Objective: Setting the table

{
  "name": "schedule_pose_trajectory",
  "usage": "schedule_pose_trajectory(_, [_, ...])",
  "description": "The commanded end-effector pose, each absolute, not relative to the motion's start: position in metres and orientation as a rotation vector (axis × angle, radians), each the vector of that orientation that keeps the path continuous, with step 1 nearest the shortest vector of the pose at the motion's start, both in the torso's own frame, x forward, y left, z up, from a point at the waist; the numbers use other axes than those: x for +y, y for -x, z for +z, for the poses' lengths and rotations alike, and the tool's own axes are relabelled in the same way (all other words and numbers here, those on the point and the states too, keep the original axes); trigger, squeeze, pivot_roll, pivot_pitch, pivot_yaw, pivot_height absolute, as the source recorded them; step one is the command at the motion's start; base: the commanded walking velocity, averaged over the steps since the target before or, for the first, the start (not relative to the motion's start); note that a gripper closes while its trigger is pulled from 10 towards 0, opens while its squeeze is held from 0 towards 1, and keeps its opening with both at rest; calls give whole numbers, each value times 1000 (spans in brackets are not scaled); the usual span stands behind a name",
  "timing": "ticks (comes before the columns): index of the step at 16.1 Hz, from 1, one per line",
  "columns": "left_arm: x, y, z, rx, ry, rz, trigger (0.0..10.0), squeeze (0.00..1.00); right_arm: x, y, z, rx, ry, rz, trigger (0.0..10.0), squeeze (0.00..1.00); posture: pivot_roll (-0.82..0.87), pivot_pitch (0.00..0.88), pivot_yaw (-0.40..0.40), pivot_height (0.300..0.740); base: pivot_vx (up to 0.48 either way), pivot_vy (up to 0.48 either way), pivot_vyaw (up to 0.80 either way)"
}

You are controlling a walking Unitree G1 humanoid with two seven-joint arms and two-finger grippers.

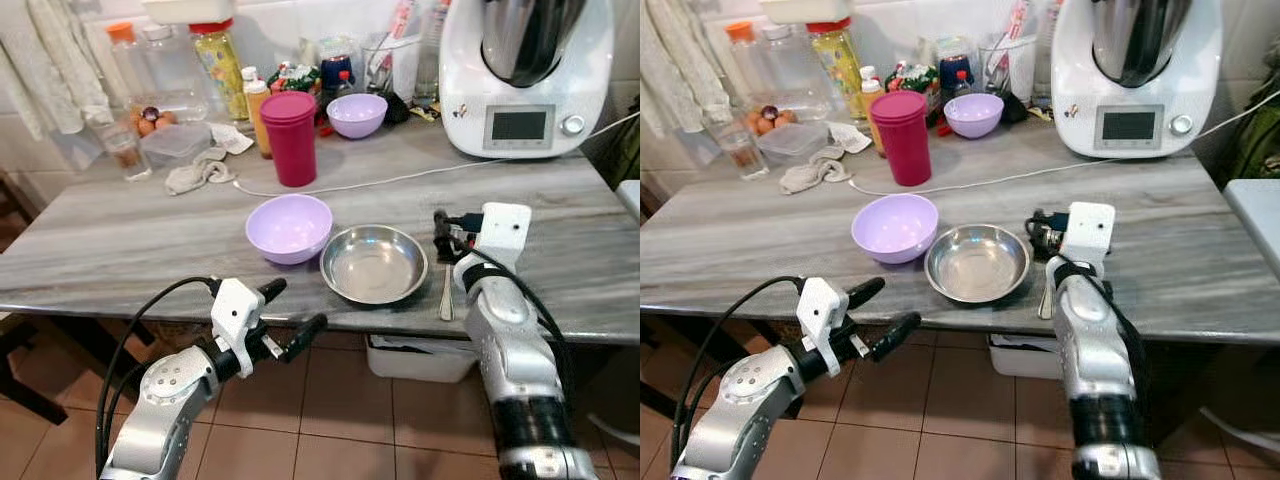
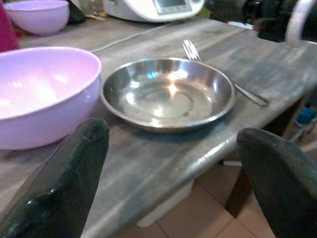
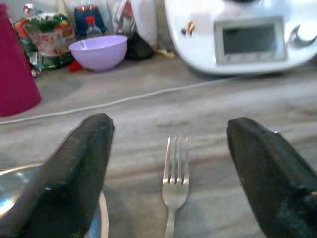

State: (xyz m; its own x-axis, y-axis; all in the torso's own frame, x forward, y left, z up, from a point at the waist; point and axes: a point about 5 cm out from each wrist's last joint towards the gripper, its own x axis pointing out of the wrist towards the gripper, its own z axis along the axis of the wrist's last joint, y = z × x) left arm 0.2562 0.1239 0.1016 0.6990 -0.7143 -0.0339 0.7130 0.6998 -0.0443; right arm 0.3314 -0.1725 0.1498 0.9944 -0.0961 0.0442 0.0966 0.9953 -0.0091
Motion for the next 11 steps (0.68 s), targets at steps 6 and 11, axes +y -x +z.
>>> schedule_pose_trajectory(6, [134,-272,100,38,-42,-471,10000,0,-166,-289,148,-40,11,-119,10000,1000,-282,0,108,740,0,0,0])
schedule_pose_trajectory(11, [144,-284,97,61,-55,-277,10000,0,-173,-276,146,-27,23,-149,10000,914,-289,0,99,740,0,0,0])
